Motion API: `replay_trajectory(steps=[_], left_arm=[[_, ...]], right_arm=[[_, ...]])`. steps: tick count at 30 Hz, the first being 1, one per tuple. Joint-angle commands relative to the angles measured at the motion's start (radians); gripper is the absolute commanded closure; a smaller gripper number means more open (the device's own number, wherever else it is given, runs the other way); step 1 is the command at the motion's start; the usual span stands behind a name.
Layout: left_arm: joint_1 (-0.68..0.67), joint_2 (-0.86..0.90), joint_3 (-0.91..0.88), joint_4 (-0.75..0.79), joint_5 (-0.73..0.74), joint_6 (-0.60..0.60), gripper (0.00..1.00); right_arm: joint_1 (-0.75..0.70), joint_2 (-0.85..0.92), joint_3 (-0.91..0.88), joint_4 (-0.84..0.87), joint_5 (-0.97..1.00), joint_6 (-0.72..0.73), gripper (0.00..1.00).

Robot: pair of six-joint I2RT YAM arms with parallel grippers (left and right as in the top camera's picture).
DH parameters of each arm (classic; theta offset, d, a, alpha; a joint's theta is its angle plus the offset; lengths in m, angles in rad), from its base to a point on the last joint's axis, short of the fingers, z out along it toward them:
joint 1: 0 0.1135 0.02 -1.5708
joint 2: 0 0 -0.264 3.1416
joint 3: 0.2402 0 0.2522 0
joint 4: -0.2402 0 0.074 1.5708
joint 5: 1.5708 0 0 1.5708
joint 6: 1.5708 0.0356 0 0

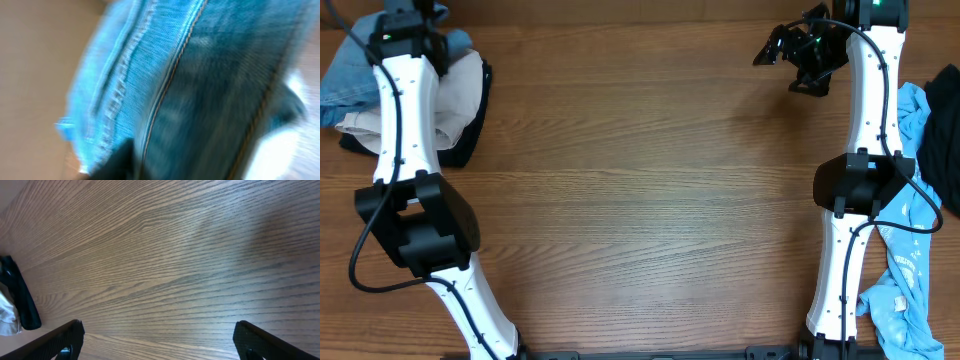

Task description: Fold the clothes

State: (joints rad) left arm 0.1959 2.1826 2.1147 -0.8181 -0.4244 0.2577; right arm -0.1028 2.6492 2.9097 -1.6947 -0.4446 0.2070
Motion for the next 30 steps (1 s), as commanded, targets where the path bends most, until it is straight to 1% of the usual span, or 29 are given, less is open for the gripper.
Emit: replay_trajectory(steps=[1, 6, 12, 14, 15, 16, 18, 21, 23, 24, 28, 30], left_arm=[[-0.061, 0.005, -0.005, -0.047, 0.160, -0.026, 0.00], [-0.098, -0.004, -0.004, -0.108, 0.159, -0.029, 0.00], [-0.079, -0.057, 0.046, -0.136, 0.157, -0.114, 0.00], [-0.070, -0.060, 0.071, -0.151, 0.187, -0.126, 0.00], [-0.067, -0.060, 0.085, -0.160, 0.217, -0.123, 0.00], [-0.064, -0.061, 0.101, -0.171, 0.257, -0.122, 0.00], [-0.064, -0.061, 0.134, -0.205, 0.345, -0.081, 0.00], [-0.078, -0.061, 0.217, -0.303, 0.440, -0.071, 0.00], [-0.095, -0.063, 0.265, -0.355, 0.462, -0.070, 0.00], [-0.108, -0.066, 0.294, -0.385, 0.474, -0.070, 0.00], [-0.156, -0.081, 0.390, -0.481, 0.497, -0.072, 0.00], [-0.179, -0.102, 0.438, -0.524, 0.504, -0.107, 0.00]], right_arm=[[0.003, -0.019, 0.022, 0.004, -0.005, 0.004, 0.00], [0.003, -0.019, 0.022, 0.005, -0.005, 0.003, 0.00], [0.003, -0.019, 0.022, 0.005, -0.005, 0.003, 0.00], [0.003, -0.019, 0.022, 0.004, -0.004, 0.003, 0.00], [0.003, -0.019, 0.022, 0.006, 0.000, 0.003, 0.06], [0.003, -0.019, 0.022, 0.010, 0.018, 0.003, 0.07], [0.003, -0.019, 0.023, 0.008, 0.102, 0.003, 0.09], [0.003, -0.031, 0.025, 0.001, 0.188, 0.002, 0.09], [0.003, -0.050, 0.025, 0.005, 0.212, 0.003, 0.07], [0.003, -0.069, 0.025, 0.005, 0.246, 0.003, 0.00], [0.020, -0.179, 0.025, 0.001, 0.396, 0.003, 0.00], [0.031, -0.250, 0.025, 0.002, 0.419, 0.003, 0.00]])
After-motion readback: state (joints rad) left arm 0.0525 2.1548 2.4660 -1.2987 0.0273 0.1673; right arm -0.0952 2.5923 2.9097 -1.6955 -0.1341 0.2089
